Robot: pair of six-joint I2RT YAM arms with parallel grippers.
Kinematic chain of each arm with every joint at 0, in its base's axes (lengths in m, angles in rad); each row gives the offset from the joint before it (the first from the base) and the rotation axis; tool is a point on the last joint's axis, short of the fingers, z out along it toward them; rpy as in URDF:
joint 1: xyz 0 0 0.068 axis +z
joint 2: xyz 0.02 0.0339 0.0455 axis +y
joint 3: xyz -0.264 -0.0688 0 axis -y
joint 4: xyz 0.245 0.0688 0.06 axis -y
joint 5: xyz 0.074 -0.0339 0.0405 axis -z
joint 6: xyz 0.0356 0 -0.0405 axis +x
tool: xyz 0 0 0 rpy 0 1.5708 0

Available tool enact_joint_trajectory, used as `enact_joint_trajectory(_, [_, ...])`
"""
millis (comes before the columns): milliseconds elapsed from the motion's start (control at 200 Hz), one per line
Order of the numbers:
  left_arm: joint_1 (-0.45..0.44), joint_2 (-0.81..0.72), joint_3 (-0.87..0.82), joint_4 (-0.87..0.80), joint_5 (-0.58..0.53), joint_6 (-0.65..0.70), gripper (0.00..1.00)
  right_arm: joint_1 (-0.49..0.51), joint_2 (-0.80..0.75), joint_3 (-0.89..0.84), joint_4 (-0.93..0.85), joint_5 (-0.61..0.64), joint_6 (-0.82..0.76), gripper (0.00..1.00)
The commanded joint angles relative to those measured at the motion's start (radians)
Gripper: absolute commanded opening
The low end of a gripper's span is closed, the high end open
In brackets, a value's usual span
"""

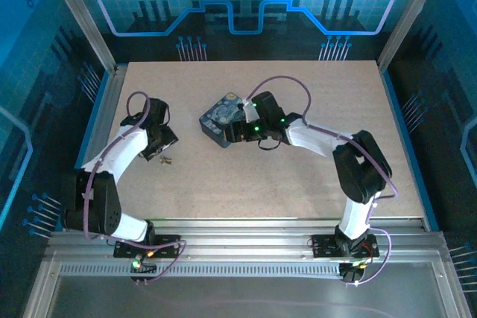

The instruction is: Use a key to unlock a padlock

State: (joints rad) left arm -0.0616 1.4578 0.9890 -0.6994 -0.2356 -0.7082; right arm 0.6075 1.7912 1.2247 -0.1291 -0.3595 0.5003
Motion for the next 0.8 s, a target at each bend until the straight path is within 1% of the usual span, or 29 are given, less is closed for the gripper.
enact_joint_trajectory(0, [0.035, 0.053, -0.013, 0.031, -0.016, 0.028, 0.59, 0.0, -0.056, -0.043, -0.057, 0.025, -0.042, 0.63])
enact_joint_trajectory(30, [0.041, 0.073, -0.01, 0.031, -0.01, 0.033, 0.58, 0.0, -0.063, -0.055, -0.056, 0.03, -0.04, 0.63])
enact_joint_trajectory(155, [0.042, 0.124, -0.026, 0.05, 0.01, 0.025, 0.57, 0.0, -0.08, -0.092, -0.042, 0.037, -0.034, 0.62])
enact_joint_trajectory(370, [0.043, 0.175, -0.066, 0.099, -0.001, 0.023, 0.52, 0.001, -0.08, -0.113, -0.031, 0.024, -0.019, 0.58])
enact_joint_trajectory(410, [0.044, 0.184, -0.07, 0.105, -0.005, 0.027, 0.48, 0.0, -0.082, -0.114, -0.032, 0.025, -0.018, 0.58])
enact_joint_trajectory(480, [0.043, 0.2, -0.076, 0.112, -0.008, 0.027, 0.45, 0.0, -0.086, -0.115, -0.035, 0.03, -0.016, 0.58])
enact_joint_trajectory(610, [0.043, 0.205, -0.094, 0.128, 0.005, 0.025, 0.36, 0.001, -0.092, -0.124, -0.043, 0.039, -0.012, 0.57])
enact_joint_trajectory(740, [0.043, 0.185, -0.104, 0.139, 0.038, 0.032, 0.19, 0.0, -0.104, -0.142, -0.044, 0.049, -0.002, 0.56])
enact_joint_trajectory(795, [0.04, 0.176, -0.104, 0.142, 0.059, 0.038, 0.13, 0.001, -0.111, -0.149, -0.044, 0.054, 0.003, 0.56])
